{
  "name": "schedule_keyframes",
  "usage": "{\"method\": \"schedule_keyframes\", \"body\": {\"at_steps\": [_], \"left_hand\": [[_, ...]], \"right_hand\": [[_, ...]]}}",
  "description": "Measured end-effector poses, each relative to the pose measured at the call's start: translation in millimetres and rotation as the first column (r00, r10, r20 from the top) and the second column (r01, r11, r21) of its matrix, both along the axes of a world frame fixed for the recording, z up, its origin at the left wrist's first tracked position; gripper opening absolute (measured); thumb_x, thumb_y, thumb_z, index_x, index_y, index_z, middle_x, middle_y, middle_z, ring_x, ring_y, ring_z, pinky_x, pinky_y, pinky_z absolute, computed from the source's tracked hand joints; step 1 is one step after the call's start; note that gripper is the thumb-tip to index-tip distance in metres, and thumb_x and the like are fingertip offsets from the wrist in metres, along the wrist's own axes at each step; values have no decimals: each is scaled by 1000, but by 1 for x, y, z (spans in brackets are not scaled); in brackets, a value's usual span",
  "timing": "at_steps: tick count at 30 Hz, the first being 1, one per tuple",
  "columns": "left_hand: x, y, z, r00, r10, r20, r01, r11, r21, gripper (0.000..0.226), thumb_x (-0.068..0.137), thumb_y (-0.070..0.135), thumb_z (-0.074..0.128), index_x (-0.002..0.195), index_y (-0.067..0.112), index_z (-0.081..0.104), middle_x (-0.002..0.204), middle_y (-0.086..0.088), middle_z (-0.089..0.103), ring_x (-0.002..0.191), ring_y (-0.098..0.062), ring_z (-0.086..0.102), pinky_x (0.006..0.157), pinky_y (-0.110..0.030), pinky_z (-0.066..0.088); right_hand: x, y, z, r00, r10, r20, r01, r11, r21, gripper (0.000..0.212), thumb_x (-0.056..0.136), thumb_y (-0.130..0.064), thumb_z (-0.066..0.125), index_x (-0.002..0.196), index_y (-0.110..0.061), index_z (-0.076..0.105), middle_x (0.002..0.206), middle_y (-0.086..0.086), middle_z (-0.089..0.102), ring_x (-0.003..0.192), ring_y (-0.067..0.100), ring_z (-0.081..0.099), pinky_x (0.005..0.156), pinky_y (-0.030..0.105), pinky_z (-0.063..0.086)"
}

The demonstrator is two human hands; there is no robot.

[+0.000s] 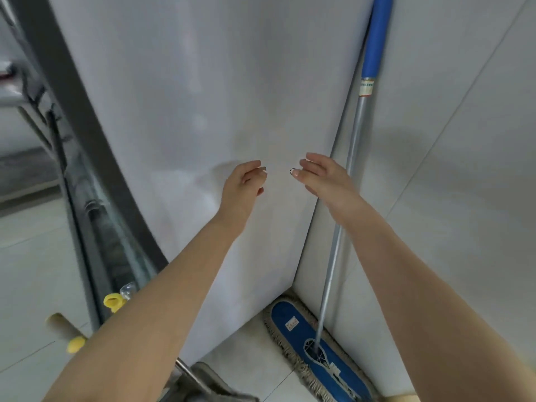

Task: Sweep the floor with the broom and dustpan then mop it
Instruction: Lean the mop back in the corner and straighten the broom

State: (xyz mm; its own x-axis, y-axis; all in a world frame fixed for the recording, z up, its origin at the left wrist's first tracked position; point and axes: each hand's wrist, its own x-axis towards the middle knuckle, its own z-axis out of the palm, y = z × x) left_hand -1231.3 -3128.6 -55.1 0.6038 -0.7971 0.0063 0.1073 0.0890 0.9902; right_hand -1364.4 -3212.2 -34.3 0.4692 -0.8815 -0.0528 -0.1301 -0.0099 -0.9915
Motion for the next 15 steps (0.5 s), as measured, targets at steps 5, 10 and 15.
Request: {"method": "schedule_keyframes", "body": {"at_steps": [5, 10, 15], "left_hand": [[-12, 69, 6, 988, 145, 51, -143, 989, -28, 28, 93, 6, 52, 121, 9, 56, 107, 0, 62, 102, -13, 58, 96, -34, 49], [-39, 138, 2, 940, 338, 42, -336, 940, -59, 25, 93, 5, 52, 116, 11, 59, 103, 2, 63, 102, -13, 58, 92, -31, 50], [-63, 210, -15, 884, 467, -5, -467, 884, -21, 20, 92, 6, 54, 107, 16, 62, 103, 3, 66, 108, -16, 60, 92, -29, 51]], "right_hand": [[3, 41, 3, 986, 163, 46, -163, 987, -7, 64, 82, -23, 74, 138, -19, 45, 130, -6, 56, 116, 5, 55, 106, 32, 41], [-7, 85, -4, 946, 317, 63, -318, 948, 5, 63, 80, -22, 75, 136, -21, 46, 128, -5, 57, 117, 7, 56, 106, 34, 42], [-23, 141, -15, 903, 422, 85, -427, 902, 64, 61, 82, -19, 73, 137, -20, 46, 130, -3, 56, 114, 7, 57, 102, 31, 45]]}}
